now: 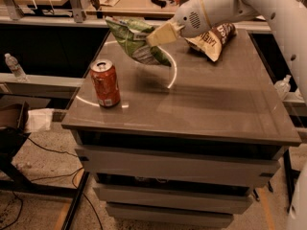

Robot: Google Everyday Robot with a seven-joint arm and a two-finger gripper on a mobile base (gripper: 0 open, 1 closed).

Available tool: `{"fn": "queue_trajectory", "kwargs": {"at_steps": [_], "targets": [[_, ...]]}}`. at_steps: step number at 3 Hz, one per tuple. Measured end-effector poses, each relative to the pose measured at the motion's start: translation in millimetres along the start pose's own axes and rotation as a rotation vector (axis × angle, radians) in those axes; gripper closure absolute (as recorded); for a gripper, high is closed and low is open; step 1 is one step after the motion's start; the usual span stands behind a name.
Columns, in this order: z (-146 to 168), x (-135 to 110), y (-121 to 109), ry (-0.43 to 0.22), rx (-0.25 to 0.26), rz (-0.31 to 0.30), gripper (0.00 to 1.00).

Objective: Move green jalapeno chip bag near coke can

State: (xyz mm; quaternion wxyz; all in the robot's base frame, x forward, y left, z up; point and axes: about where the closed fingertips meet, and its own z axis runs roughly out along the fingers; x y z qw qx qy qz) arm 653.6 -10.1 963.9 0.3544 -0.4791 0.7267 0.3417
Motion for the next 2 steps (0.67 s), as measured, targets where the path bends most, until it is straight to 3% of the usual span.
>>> {"fn": "queue_trajectory", "kwargs": {"at_steps": [1, 2], "targets": [[2, 7, 12, 0.005, -0.045, 0.042, 1.00], [5, 6, 25, 0.034, -0.106, 0.045, 0.82]]}}
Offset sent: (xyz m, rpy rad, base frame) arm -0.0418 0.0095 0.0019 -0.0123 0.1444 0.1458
